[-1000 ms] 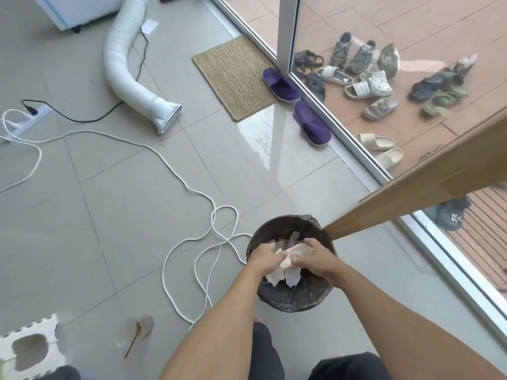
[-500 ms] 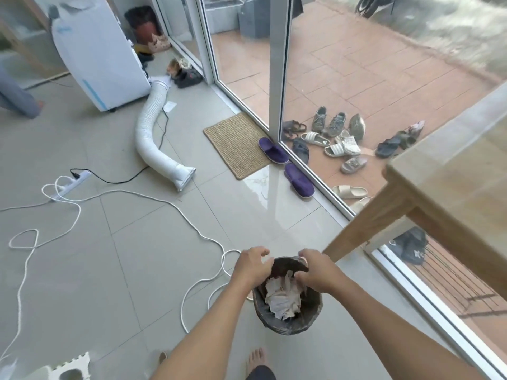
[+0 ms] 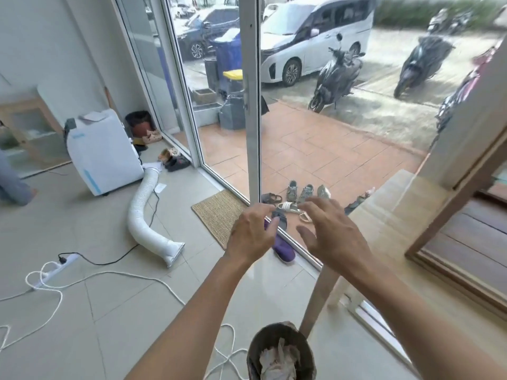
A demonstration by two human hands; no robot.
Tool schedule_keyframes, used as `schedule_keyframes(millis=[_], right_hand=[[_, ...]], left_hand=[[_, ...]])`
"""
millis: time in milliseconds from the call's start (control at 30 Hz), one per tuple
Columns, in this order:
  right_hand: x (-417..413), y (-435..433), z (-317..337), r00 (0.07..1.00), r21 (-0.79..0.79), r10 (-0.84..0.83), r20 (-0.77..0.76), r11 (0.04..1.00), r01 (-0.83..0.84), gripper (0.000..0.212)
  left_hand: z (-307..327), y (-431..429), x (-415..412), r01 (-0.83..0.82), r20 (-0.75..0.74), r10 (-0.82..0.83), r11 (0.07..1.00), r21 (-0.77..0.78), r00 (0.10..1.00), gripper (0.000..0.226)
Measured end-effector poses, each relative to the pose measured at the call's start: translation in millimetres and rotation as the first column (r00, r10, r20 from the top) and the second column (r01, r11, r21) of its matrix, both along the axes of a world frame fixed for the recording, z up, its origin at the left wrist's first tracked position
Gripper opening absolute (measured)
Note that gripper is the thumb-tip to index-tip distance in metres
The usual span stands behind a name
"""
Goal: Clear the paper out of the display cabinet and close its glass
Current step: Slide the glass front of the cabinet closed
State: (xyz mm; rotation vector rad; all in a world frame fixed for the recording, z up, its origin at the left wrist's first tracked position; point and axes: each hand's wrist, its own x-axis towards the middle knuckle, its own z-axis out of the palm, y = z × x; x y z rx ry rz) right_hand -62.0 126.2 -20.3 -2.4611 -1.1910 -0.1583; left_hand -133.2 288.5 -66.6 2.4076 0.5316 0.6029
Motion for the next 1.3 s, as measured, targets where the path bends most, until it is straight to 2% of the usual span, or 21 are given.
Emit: schedule_keyframes(millis=[133,300,467,633,800,1000,1167,1300], right_hand=[[3.8,-37.1,58.6,0.953,0.184,-0.143,0.267,0.978,0.095,0.042],[1.1,-121.0,94.4,0.831,0.349,-0.335,0.445,0.919,0.183,0.041],[-2.5,-225.6,91.4,0.663,0.427,-0.544,0.513,0.833,0.352,0.037],[-5.2,-313.3,87.0,0.434,0.508,-0.700,0.567,0.712,0.485,0.036],[1.5,-371.7,84.3,0.255,0.583,-0.769,0.586,0.619,0.526,0.043],[20.3,-413.0,82.5,0.164,0.626,-0.807,0.567,0.552,0.551,0.055],[38.0,-427.2,81.5,0.098,0.651,-0.827,0.553,0.503,0.569,0.057],[47.0,-429.1,79.5,0.043,0.644,-0.817,0.574,0.484,0.593,0.058]], left_hand=[[59.2,-29.4,22.3,0.152,0.185,-0.161,0.987,0.060,0.969,0.034],[104.9,-90.9,52.3,0.411,0.358,-0.407,0.909,0.068,0.840,0.033],[122.6,-180.9,77.9,0.679,0.440,-0.634,0.731,0.072,0.636,0.028],[128.5,-274.2,101.1,0.819,0.412,-0.753,0.573,0.029,0.512,0.034],[142.8,-348.4,117.0,0.884,0.381,-0.804,0.458,-0.092,0.456,0.034],[150.0,-414.7,143.9,0.875,0.429,-0.790,0.267,-0.403,0.438,0.040],[160.2,-441.8,148.6,0.788,0.521,-0.756,-0.011,-0.616,0.396,0.051],[166.3,-450.5,145.4,0.740,0.556,-0.770,-0.170,-0.651,0.313,0.059]])
